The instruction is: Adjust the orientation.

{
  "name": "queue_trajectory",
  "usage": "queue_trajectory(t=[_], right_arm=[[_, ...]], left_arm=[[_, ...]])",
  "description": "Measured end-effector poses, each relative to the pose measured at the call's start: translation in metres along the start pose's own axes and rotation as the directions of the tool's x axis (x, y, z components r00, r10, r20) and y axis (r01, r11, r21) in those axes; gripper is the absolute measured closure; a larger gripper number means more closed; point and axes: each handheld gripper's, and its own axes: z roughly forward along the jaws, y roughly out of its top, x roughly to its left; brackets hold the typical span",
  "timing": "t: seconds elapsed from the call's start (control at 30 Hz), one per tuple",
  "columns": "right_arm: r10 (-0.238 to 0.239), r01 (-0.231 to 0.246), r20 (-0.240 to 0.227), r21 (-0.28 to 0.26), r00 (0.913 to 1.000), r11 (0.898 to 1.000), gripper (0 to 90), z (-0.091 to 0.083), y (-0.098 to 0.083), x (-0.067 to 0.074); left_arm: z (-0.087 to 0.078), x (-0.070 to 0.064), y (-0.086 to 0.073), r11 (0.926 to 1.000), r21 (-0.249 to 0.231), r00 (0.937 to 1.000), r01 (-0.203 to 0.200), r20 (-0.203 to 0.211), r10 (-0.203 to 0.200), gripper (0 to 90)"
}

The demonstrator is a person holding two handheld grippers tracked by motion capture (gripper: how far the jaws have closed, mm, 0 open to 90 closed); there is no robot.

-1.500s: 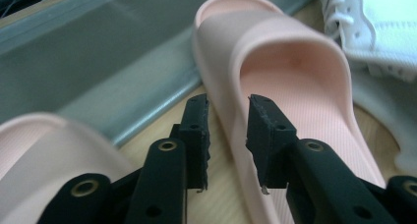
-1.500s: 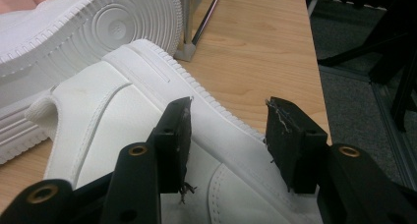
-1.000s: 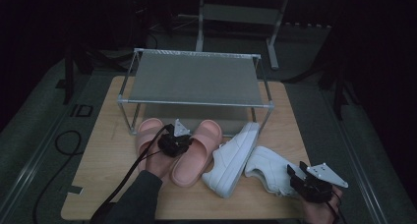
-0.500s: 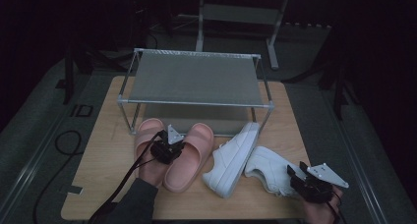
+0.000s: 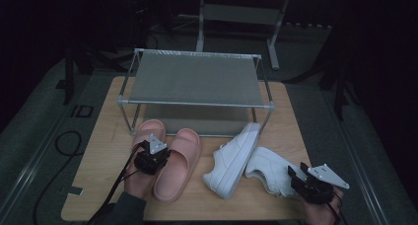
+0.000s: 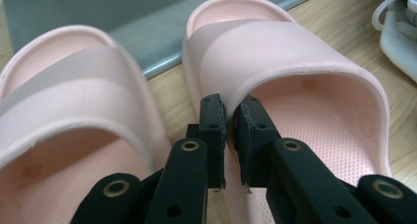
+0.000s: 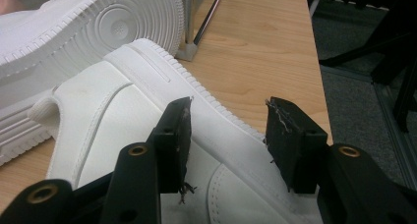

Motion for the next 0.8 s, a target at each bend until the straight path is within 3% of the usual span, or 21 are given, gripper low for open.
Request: queue_trajectory(t=[0.1, 0.23, 0.33, 0.5, 0.57, 0.6, 0.67, 0.8], right_arm=[[-0.001, 0.001, -0.001, -0.001, 1.0, 1.0, 51.9, 0.0, 0.0, 0.0], [-0.001, 0.001, -0.002, -0.001, 1.0, 1.0, 51.8, 0.0, 0.0, 0.0], [-0.001, 0.001, -0.001, -0.001, 1.0, 1.0, 51.8, 0.0, 0.0, 0.0], [-0.001, 0.001, -0.001, 0.0, 1.0, 1.0, 51.7, 0.0, 0.0, 0.0], [-0.001, 0.001, -0.001, 0.0, 1.0, 1.0, 51.7, 0.0, 0.0, 0.0], [-0.002, 0.002, -0.001, 0.0, 1.0, 1.0, 51.7, 0.0, 0.0, 0.0], [-0.001, 0.001, 0.0, 0.0, 1.0, 1.0, 51.7, 0.0, 0.0, 0.0], [-0.004, 0.004, 0.0, 0.0, 1.0, 1.0, 51.7, 0.0, 0.0, 0.0]], left_arm=[[-0.002, 0.001, -0.002, 1.0, -0.001, 0.9998, 0.007, 0.018, -0.007, 80.2], [-0.013, 0.001, -0.004, 0.9996, -0.027, 0.9993, -0.006, 0.037, 0.007, 69.9], [-0.027, 0.005, -0.005, 0.9988, -0.049, 0.9997, -0.002, 0.024, 0.003, 70.4], [-0.042, 0.02, -0.013, 0.9985, -0.052, 0.9988, 0.016, -0.046, -0.019, 78.6], [-0.041, 0.025, -0.015, 0.9986, -0.043, 0.9981, 0.029, -0.052, -0.032, 81.8], [-0.037, 0.032, -0.019, 0.9981, -0.027, 0.9961, 0.055, -0.068, -0.056, 84.3], [-0.027, 0.04, -0.021, 0.9978, -0.008, 0.9941, 0.066, -0.085, -0.066, 85.3], [-0.015, 0.047, -0.019, 0.9985, -0.009, 0.9955, 0.054, -0.077, -0.054, 85.3]])
